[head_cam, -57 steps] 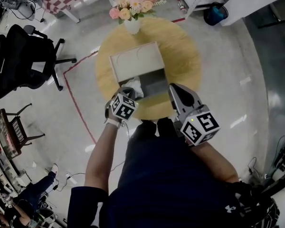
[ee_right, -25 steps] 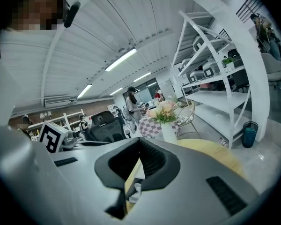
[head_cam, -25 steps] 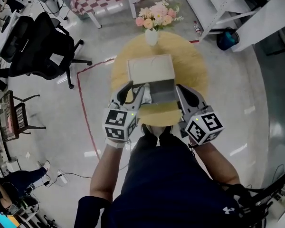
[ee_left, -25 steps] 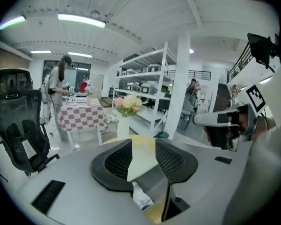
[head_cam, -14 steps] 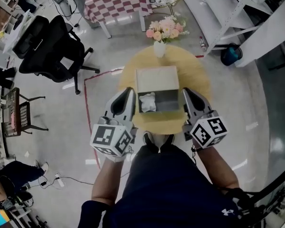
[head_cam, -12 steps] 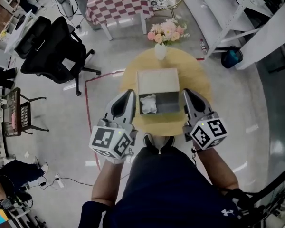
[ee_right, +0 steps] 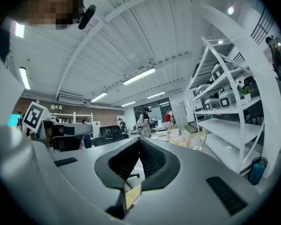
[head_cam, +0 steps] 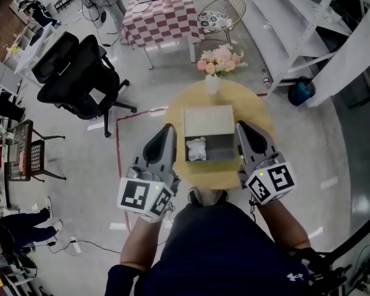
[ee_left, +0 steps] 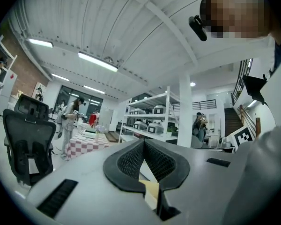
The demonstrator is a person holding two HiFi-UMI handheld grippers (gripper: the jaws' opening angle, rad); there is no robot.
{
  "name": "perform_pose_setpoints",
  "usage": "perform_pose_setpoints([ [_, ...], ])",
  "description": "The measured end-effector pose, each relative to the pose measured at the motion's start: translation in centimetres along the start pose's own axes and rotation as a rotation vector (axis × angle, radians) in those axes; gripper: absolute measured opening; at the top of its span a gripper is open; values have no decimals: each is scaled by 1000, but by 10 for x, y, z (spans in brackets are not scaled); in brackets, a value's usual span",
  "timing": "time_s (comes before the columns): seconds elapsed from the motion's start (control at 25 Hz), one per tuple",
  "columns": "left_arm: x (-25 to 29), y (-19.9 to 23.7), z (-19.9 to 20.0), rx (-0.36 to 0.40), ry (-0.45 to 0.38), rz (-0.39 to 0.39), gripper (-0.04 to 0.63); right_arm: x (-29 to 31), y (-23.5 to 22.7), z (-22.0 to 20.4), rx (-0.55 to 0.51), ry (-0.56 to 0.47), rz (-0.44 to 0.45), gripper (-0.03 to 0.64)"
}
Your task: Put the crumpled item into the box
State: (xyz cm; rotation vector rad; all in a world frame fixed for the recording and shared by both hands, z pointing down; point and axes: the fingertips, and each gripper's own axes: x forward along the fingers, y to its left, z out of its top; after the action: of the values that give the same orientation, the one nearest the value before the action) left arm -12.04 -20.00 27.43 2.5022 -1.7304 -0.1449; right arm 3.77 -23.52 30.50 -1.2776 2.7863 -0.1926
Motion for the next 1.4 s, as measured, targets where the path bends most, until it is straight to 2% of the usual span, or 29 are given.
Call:
perform_pose_setpoints([
  [0.36, -6, 4, 30, 9, -77, 26, 17, -1, 0, 40, -74, -101, 5, 5],
  [0.64, -3, -6, 34, 98, -90, 36, 17, -14, -2, 57, -91, -181, -37, 5],
  [0.76, -2, -7, 33, 156, -87, 41, 17, -13, -2, 54, -95, -170, -41, 5],
  [0.84, -2, -7, 29, 167, -83, 40, 17, -12, -4, 48, -89, -155, -45, 5],
  [1.12, 0, -6, 20, 125, -65, 38, 17, -10, -3, 39, -75, -125, -35, 5],
  [1.4, -4, -5, 13, 123, -42, 34, 17, -6, 8, 30, -67, -93, 0, 5],
])
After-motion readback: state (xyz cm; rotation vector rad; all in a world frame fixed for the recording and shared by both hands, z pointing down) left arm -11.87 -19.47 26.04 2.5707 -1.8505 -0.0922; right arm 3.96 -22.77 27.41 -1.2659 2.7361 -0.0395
